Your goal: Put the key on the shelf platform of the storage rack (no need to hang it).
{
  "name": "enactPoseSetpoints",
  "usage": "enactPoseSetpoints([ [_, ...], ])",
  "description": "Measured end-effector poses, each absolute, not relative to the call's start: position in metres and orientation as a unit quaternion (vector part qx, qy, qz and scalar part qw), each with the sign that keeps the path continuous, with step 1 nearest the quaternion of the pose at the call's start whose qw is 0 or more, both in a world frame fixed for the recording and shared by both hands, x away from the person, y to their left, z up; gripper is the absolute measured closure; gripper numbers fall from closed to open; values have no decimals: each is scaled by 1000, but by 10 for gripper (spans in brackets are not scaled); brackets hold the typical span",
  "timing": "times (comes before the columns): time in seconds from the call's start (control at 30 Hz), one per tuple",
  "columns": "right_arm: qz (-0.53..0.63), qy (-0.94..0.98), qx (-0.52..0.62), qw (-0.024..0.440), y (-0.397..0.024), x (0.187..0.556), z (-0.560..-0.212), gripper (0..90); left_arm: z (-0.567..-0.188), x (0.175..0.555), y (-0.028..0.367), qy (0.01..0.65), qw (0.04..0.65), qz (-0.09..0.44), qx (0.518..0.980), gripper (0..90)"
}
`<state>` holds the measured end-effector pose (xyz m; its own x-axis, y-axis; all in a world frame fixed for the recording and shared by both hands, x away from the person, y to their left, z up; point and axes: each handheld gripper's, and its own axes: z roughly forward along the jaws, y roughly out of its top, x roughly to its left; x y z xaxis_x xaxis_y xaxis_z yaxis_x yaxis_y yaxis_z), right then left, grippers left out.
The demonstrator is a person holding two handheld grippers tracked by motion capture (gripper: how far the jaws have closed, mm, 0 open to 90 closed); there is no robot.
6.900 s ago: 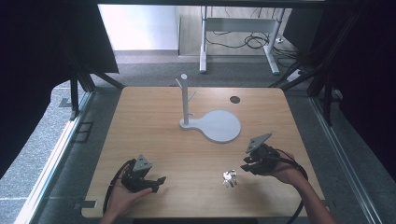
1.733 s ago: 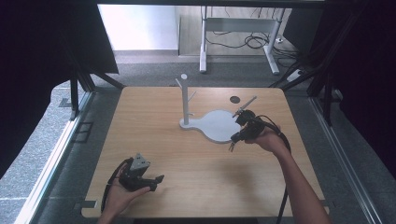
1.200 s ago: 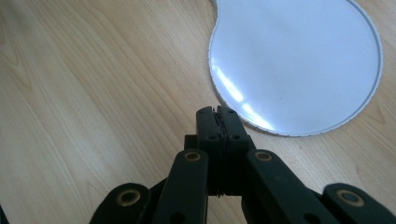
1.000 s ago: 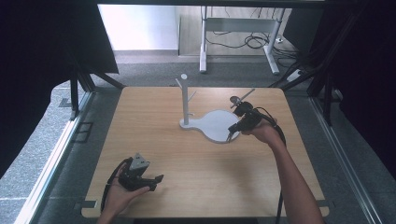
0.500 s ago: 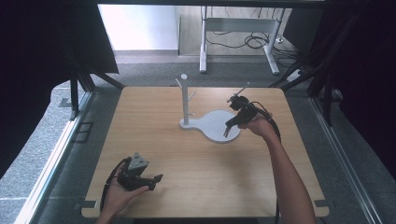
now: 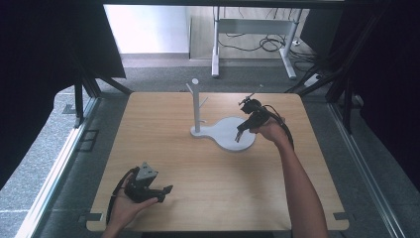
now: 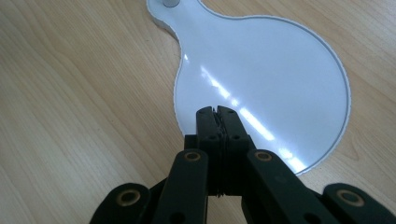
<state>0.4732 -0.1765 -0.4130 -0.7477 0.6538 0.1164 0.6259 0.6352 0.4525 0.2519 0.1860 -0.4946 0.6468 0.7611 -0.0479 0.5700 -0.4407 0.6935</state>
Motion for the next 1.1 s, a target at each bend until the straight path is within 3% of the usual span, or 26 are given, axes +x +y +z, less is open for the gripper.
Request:
enactPoseSetpoints([
  [1.1, 235, 886, 398, 43, -164, 502, -459, 895, -494, 252, 186, 397, 350, 139, 837, 251],
])
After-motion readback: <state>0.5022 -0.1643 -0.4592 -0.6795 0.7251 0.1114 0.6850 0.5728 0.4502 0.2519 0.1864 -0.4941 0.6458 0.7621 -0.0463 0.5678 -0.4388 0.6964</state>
